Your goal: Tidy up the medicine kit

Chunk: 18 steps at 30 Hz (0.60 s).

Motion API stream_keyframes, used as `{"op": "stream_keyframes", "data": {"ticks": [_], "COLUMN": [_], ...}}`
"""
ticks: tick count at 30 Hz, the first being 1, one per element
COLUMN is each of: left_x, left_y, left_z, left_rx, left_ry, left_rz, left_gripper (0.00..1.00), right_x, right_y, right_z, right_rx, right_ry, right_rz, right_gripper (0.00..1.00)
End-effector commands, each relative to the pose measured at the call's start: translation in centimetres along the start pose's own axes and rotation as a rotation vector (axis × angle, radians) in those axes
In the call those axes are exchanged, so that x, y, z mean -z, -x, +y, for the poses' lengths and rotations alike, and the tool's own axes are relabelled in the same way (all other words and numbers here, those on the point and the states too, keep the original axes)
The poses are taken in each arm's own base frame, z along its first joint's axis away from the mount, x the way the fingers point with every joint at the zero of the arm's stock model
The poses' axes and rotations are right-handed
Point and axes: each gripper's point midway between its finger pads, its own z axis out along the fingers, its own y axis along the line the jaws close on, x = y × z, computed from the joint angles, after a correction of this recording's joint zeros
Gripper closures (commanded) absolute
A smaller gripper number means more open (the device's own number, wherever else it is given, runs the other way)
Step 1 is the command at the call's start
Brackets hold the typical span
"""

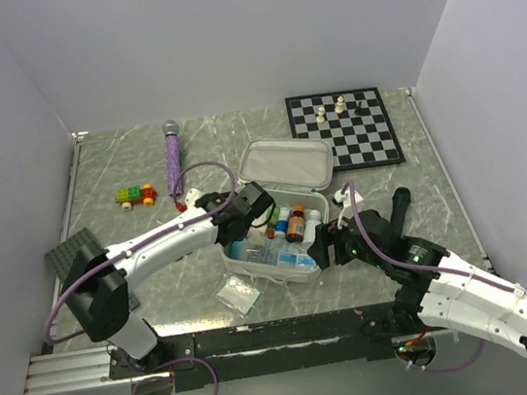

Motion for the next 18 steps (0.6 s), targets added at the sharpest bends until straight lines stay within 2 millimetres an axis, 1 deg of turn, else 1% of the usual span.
{"op": "stream_keyframes", "data": {"ticks": [1, 5, 6, 10, 15, 18], "left_x": [0.3, 1.2, 1.3, 2.9, 4.8, 4.8], "left_y": [0.4, 1.2, 1.4, 2.0, 2.1, 2.1], "left_z": [-2.0, -1.1, -0.5, 0.9, 1.5, 1.9], "left_rx": [0.038, 0.049, 0.052, 0.071, 0.085, 0.085], "left_ry": [-0.027, -0.041, -0.038, -0.051, -0.077, -0.074], "left_rz": [-0.041, -0.028, -0.025, -0.015, -0.010, -0.018], "left_gripper": [0.99, 0.99, 0.99, 0.99, 0.99, 0.99], "right_x": [0.4, 0.5, 0.6, 0.3, 0.3, 0.3], "right_y": [1.2, 1.1, 1.1, 0.9, 1.1, 1.1], "right_z": [0.4, 0.1, 0.2, 0.2, 0.6, 0.7], "right_rx": [0.002, 0.000, 0.000, 0.002, 0.001, -0.005], "right_ry": [0.014, 0.009, 0.011, 0.010, 0.025, 0.031], "right_rz": [-0.041, -0.047, -0.050, -0.037, -0.039, -0.039], "right_gripper": [0.17, 0.17, 0.17, 0.17, 0.17, 0.18]}}
